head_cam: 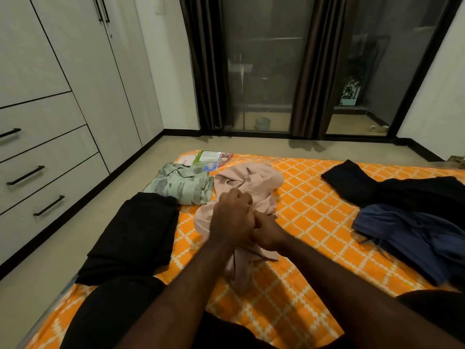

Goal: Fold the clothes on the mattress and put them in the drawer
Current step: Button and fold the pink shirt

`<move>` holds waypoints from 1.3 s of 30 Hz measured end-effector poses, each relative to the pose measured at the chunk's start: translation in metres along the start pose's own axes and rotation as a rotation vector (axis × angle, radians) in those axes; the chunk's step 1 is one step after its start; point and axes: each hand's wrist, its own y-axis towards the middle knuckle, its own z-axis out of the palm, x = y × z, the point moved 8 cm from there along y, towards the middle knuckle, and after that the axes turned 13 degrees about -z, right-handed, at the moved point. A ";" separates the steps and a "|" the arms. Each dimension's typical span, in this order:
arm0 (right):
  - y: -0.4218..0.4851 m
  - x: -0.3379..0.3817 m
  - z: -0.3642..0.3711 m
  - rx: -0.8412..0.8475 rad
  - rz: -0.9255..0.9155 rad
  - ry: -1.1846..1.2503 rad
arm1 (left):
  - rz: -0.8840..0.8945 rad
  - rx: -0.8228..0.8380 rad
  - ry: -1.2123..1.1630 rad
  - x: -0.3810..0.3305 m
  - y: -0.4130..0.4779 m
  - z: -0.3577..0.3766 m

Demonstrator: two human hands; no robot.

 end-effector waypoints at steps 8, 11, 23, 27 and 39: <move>-0.002 -0.017 -0.015 -0.092 0.042 0.215 | -0.529 0.319 -0.335 0.047 -0.007 0.044; 0.002 -0.027 -0.034 -0.260 0.088 0.230 | -0.619 0.345 -0.465 0.057 -0.009 0.045; 0.005 0.003 -0.068 -0.457 -0.205 -0.131 | -0.128 0.083 -0.788 0.000 0.004 -0.026; -0.001 0.015 -0.067 -0.440 -0.304 -0.139 | -0.232 0.131 -0.987 0.000 0.006 -0.034; -0.008 0.014 -0.095 -0.669 -0.317 -0.495 | -0.321 0.425 -1.340 -0.006 0.010 -0.047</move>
